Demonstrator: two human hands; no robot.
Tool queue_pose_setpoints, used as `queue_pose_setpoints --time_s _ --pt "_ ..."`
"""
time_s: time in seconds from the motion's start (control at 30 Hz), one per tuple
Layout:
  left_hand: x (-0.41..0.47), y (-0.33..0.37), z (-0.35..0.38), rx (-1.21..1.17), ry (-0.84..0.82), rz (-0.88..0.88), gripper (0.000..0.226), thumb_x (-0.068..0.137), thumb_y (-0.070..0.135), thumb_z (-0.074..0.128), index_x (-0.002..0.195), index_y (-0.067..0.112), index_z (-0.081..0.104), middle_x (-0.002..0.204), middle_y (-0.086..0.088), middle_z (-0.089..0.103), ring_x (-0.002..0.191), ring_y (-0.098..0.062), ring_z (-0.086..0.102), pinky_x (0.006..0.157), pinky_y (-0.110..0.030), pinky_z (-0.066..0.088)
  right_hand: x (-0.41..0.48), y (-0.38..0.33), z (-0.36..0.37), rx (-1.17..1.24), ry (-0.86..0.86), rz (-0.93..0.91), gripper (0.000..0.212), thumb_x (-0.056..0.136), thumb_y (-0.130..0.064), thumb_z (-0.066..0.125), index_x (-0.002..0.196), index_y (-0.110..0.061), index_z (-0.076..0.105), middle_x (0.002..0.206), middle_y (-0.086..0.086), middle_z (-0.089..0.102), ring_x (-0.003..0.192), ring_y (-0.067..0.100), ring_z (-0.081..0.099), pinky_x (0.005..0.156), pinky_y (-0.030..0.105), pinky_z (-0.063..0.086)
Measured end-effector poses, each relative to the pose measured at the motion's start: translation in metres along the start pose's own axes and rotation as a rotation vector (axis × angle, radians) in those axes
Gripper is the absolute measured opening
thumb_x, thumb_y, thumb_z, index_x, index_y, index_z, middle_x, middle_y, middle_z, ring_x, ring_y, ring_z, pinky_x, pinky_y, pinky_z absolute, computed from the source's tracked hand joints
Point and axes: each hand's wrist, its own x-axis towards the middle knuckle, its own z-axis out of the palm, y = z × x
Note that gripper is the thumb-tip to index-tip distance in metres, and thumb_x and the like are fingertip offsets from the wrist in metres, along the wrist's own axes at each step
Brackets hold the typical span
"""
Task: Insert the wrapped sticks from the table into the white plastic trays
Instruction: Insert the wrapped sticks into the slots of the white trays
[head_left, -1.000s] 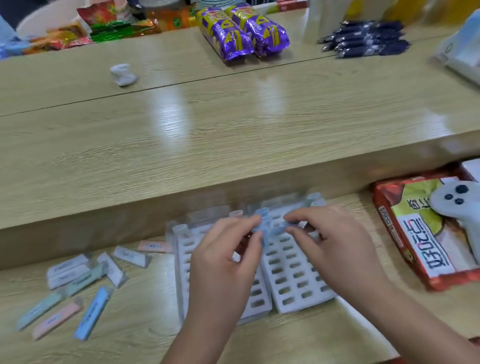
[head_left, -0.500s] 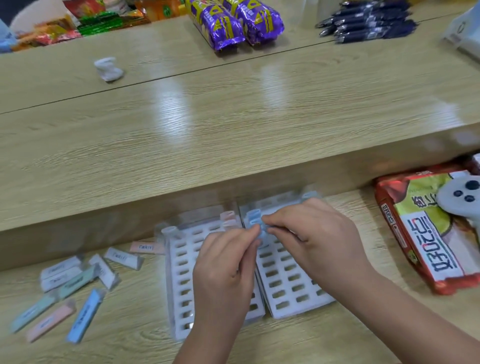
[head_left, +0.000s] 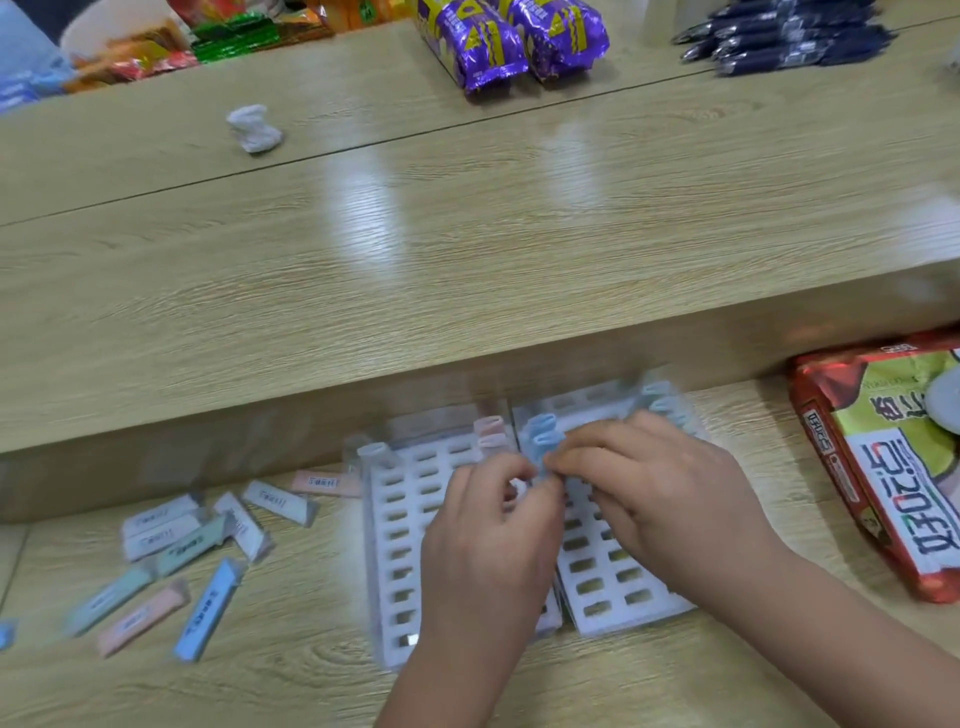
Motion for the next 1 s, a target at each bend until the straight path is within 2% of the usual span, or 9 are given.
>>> queue_pose_setpoints --time_s 0.07,0.17,0.33,0.43,0.6,0.73,0.87,0.97,1.0 --pt "0.001 0.002 -0.003 0.040 -0.044 -0.011 0.016 0.083 0.020 0.069 0.099 0.018 0.071 0.084 0.001 0.050 0.070 -0.019 0.046 0.041 -0.029 0.038 0.001 0.000 -0.003 -0.010 -0.016 0.045 0.032 0.084 -0.012 0.052 0.101 -0.023 0.077 0.100 -0.004 0.069 0.076 0.017 0.061 0.050 0.020 0.031" --pt "-0.002 -0.002 -0.007 0.048 -0.064 0.028 0.037 0.078 0.013 0.075 0.114 0.023 0.073 0.078 0.000 0.048 0.066 -0.019 0.045 0.040 -0.028 0.036 0.001 -0.004 -0.002 -0.038 -0.017 0.070 0.034 0.083 -0.010 0.052 0.104 -0.021 0.076 0.100 0.000 0.066 0.076 0.019 0.061 0.050 0.020 0.030" --pt "-0.016 -0.032 -0.033 -0.147 -0.064 -0.138 0.041 0.093 0.021 0.052 0.133 0.024 0.058 0.094 0.003 0.055 0.080 -0.016 0.054 0.053 -0.031 0.049 0.010 -0.037 0.011 -0.020 0.123 0.122 0.036 0.081 -0.001 0.057 0.109 -0.014 0.074 0.099 0.003 0.066 0.080 0.023 0.061 0.048 0.030 0.045" --pt "-0.022 -0.062 -0.055 -0.204 0.018 -0.268 0.034 0.095 0.019 0.052 0.128 0.020 0.063 0.099 0.006 0.056 0.079 -0.012 0.057 0.061 -0.030 0.052 0.027 -0.074 0.029 0.074 0.110 0.079 0.031 0.083 0.000 0.064 0.110 -0.013 0.074 0.101 0.002 0.068 0.088 0.023 0.062 0.060 0.034 0.051" --pt "-0.035 -0.108 -0.098 -0.347 0.187 -0.486 0.026 0.090 0.014 0.059 0.107 0.031 0.068 0.092 0.016 0.055 0.080 -0.004 0.059 0.069 -0.011 0.043 0.059 -0.138 0.063 0.204 0.033 0.063 0.026 0.090 -0.020 0.055 0.109 -0.017 0.072 0.102 -0.004 0.068 0.093 0.018 0.062 0.077 0.021 0.042" --pt "-0.064 -0.152 -0.125 -0.436 0.217 -0.670 0.024 0.090 0.019 0.058 0.103 0.037 0.068 0.094 0.017 0.059 0.085 -0.008 0.062 0.073 -0.018 0.048 0.081 -0.187 0.092 0.182 0.014 -0.016 0.025 0.090 -0.022 0.055 0.108 -0.016 0.072 0.104 -0.003 0.068 0.091 0.023 0.062 0.078 0.030 0.049" --pt "-0.098 -0.183 -0.134 -0.265 0.051 -0.814 0.017 0.090 0.019 0.063 0.090 0.036 0.063 0.093 0.011 0.061 0.078 -0.003 0.059 0.075 -0.027 0.049 0.106 -0.225 0.123 0.015 -0.133 -0.055 0.021 0.084 -0.018 0.071 0.104 -0.017 0.070 0.097 0.000 0.066 0.088 0.028 0.060 0.073 0.037 0.052" --pt "-0.115 -0.167 -0.126 -0.272 -0.156 -0.653 0.003 0.089 0.026 0.061 0.088 0.024 0.062 0.086 0.004 0.061 0.081 -0.014 0.056 0.070 -0.029 0.043 0.121 -0.237 0.139 -0.185 -0.353 0.080 0.021 0.090 -0.027 0.059 0.111 -0.025 0.059 0.106 -0.003 0.061 0.100 0.022 0.056 0.070 0.029 0.039" --pt "-0.117 -0.158 -0.122 -0.299 -0.242 -0.616 0.009 0.089 0.029 0.058 0.088 0.021 0.061 0.088 0.001 0.061 0.083 -0.017 0.057 0.070 -0.031 0.042 0.124 -0.237 0.142 -0.251 -0.391 0.132 0.020 0.092 -0.028 0.056 0.111 -0.025 0.058 0.108 -0.003 0.061 0.102 0.020 0.057 0.068 0.029 0.035"
